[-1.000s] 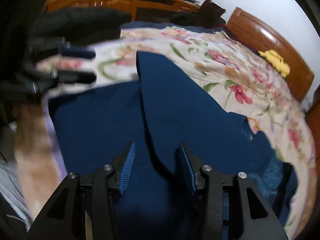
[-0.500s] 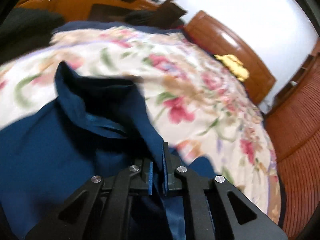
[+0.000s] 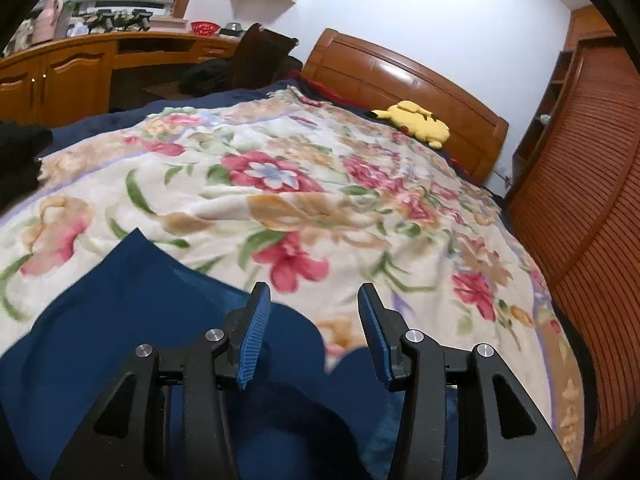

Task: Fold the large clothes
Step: 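Lay the folded jacket flat and open the right gripper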

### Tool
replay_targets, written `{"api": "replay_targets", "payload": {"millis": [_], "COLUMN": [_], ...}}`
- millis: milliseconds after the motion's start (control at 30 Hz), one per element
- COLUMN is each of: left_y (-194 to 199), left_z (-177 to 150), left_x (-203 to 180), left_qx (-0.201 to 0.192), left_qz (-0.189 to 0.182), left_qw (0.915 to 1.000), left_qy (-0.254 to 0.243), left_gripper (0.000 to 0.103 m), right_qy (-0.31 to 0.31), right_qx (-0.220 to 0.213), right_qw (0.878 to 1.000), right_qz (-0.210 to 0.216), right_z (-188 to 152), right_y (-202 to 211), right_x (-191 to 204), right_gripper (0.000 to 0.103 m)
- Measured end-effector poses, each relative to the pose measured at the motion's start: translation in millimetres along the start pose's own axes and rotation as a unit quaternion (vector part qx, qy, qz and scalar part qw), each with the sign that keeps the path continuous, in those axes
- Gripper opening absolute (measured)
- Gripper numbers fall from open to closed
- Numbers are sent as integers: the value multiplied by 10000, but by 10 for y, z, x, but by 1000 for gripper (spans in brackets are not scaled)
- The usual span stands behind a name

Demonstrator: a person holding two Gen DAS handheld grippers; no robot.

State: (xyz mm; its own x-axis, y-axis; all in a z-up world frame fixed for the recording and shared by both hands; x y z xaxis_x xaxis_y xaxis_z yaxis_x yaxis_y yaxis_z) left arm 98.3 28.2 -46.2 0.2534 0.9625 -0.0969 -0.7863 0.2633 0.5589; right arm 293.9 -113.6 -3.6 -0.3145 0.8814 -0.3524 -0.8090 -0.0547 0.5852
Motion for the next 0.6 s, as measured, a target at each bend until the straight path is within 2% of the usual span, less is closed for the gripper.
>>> {"api": "replay_targets", "payload": {"millis": [233,433,500,600], "left_y": [-32,-117,-152,-203], "left_z": [20,21,17,5], "left_x": [-207,-327,-353,-397], "left_qx": [-12,35,64,104], "left_qz": [-155,-225,-240,-251], "left_qw": [9998,9996,9995,9994], "left_qy": [-104,-159,-171,-199], "left_gripper": [55,55,55,55], "right_qy": [-178,-658,-768,-869], "right_qx": [423,396,470,851], "right_qw": [9982,9959,9945,9908], "right_qz": [-376,-471,-535,-595], "right_z": [-773,-1274,-1416,-1653], "right_y": [296,611,609,404], "right_x": [-776,-1285,-1413,-1549], "right_gripper": [46,46,46,46]}}
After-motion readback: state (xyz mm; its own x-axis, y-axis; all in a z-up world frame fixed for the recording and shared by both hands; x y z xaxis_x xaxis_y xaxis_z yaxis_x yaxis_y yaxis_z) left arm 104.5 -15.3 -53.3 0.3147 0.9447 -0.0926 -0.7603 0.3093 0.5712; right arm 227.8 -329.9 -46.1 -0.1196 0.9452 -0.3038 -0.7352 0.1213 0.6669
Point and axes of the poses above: each gripper's, at about its wrist camera, not at the fingertips, and y roughly against the way its jaws point, x to its left, z to its top, the point moved 10 cm from there along -y, roughly the way its jaws point, and after that the axes turned 1 degree about -z, right-handed, at the moved point
